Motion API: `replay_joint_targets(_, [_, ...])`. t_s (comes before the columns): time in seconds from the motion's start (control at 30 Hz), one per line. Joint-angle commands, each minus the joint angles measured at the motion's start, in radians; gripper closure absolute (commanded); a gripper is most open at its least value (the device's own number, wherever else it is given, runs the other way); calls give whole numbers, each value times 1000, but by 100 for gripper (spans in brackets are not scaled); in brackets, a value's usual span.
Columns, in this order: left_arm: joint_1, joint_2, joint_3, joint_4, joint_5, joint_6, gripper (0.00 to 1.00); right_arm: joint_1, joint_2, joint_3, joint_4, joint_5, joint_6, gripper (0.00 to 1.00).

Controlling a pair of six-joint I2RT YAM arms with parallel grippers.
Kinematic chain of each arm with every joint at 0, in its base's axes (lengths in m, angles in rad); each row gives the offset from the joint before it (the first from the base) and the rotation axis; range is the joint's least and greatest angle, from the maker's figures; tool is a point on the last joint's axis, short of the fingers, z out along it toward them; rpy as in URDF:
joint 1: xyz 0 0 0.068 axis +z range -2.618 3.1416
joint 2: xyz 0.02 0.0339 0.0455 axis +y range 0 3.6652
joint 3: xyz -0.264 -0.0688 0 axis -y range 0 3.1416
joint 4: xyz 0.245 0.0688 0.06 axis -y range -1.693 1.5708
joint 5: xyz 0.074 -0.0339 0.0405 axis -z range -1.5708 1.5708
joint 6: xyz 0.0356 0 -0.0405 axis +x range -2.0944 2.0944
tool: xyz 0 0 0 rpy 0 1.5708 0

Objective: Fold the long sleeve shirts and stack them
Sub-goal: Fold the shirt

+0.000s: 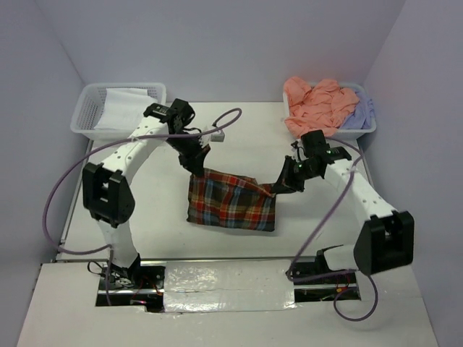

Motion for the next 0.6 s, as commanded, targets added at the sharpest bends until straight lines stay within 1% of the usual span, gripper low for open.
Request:
replay_joint_targets(0.0, [80, 94, 81, 7, -56, -87, 98, -72, 100, 39, 55, 57, -93, 100])
replay_joint_targets(0.07, [94, 171, 140, 18, -54, -101, 97, -98, 182, 60, 94, 54, -98, 100])
replay_joint_targets(0.13, [102, 209, 176, 39, -54, -115, 95, -106, 238, 112, 106, 68, -101, 100])
replay_joint_targets(0.17, [102, 235, 179, 53, -56, -119, 95, -107, 291, 131, 120, 69, -101, 100])
replay_joint_targets(0.23, [103, 254, 170, 82, -68, -133, 94, -115, 339, 178, 134, 71, -92, 100])
replay_joint_targets(0.33, [103, 288, 159, 131, -92, -147, 90, -126, 443, 228, 158, 72, -84, 100])
replay_joint_targets(0.4, [105, 308, 153, 170, -106, -164, 83, -126, 479, 261, 169, 78, -84, 89])
replay_joint_targets(0.43, [105, 318, 151, 187, -120, -174, 74, -126, 514, 274, 180, 81, -84, 76])
replay_joint_targets(0.47, [105, 324, 148, 217, -125, -199, 69, -126, 529, 303, 184, 86, -83, 68])
replay_joint_targets(0.5, [106, 329, 153, 231, -129, -211, 64, -127, 548, 318, 189, 94, -83, 63])
replay_joint_targets(0.53, [108, 341, 156, 243, -137, -227, 57, -129, 578, 339, 195, 115, -84, 57])
replay_joint_targets(0.57, [111, 347, 163, 263, -146, -257, 54, -127, 592, 391, 194, 133, -86, 56])
